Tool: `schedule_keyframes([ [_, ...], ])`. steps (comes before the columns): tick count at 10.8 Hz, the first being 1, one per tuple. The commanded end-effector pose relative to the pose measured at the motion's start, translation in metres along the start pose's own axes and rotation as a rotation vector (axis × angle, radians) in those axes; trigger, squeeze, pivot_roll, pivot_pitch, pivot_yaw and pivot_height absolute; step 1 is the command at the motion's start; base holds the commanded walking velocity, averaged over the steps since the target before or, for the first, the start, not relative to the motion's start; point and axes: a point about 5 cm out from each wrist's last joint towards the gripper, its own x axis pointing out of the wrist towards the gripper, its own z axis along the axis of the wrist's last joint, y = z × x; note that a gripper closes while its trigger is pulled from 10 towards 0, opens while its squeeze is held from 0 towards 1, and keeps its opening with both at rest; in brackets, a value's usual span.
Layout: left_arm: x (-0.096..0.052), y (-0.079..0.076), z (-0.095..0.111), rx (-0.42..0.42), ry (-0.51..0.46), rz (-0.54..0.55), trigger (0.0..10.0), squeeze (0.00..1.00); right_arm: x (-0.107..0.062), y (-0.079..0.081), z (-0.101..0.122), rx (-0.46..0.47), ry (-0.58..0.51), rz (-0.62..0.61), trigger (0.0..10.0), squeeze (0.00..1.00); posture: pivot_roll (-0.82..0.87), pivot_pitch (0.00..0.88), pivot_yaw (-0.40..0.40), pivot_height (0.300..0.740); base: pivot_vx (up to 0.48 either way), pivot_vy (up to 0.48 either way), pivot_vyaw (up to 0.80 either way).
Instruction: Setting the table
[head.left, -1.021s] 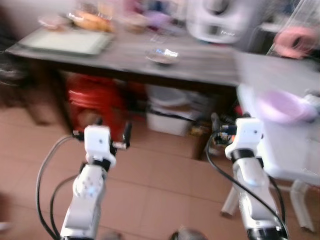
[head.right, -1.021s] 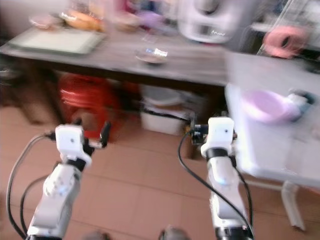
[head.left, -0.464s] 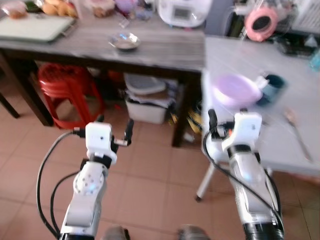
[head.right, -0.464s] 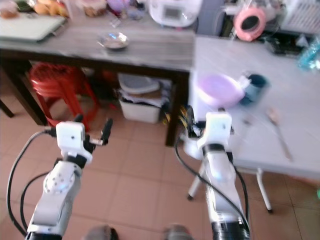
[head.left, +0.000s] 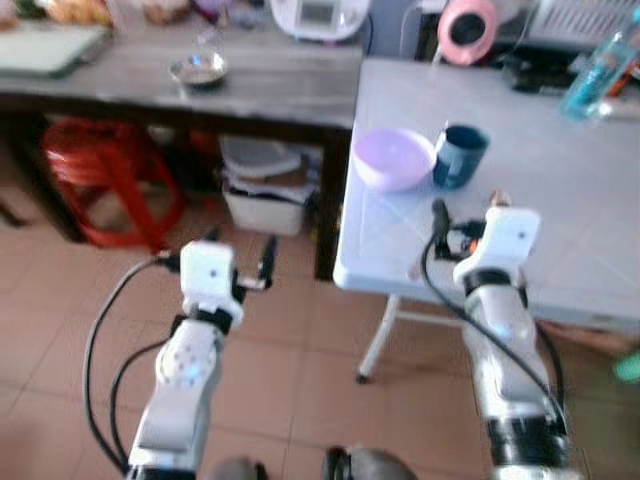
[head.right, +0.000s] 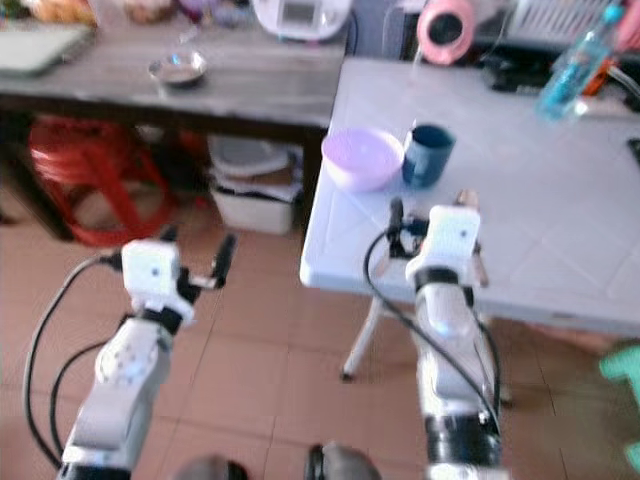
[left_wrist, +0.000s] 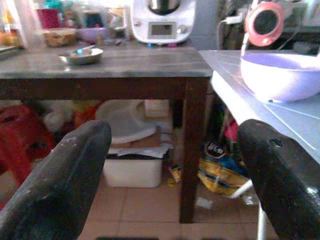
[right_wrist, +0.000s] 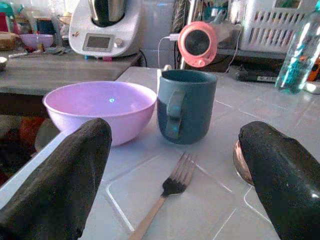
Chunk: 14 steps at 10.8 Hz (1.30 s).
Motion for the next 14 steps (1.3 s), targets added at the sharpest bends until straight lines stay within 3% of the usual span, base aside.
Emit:
schedule_keyframes([
  [1,0.001,0.000,0.003,0.007,-0.004,-0.013,10.0,0.00,0.005,-0.005,0.003,0.009,-0.001,-0.029,10.0,0.00,-0.03,0.098,-0.005,0.740,0.000,0.000,-0.61],
  [8,0.000,-0.002,0.005,0.013,-0.016,-0.052,10.0,0.00,0.001,-0.003,-0.002,0.009,0.009,-0.023,10.0,0.00,-0.03,0.100,0.003,0.740,0.276,0.000,0.00],
  [10,0.000,-0.002,0.005,0.013,-0.011,-0.043,10.0,0.00,0.001,-0.001,0.001,-0.029,-0.016,0.012,10.0,0.00,-0.03,0.100,0.001,0.740,0.409,0.000,0.00],
  [14,0.003,0.001,0.008,0.014,-0.036,-0.003,10.0,0.00,0.000,0.015,0.012,-0.124,-0.086,0.148,10.0,0.00,-0.04,0.096,-0.010,0.740,0.060,0.000,0.00],
])
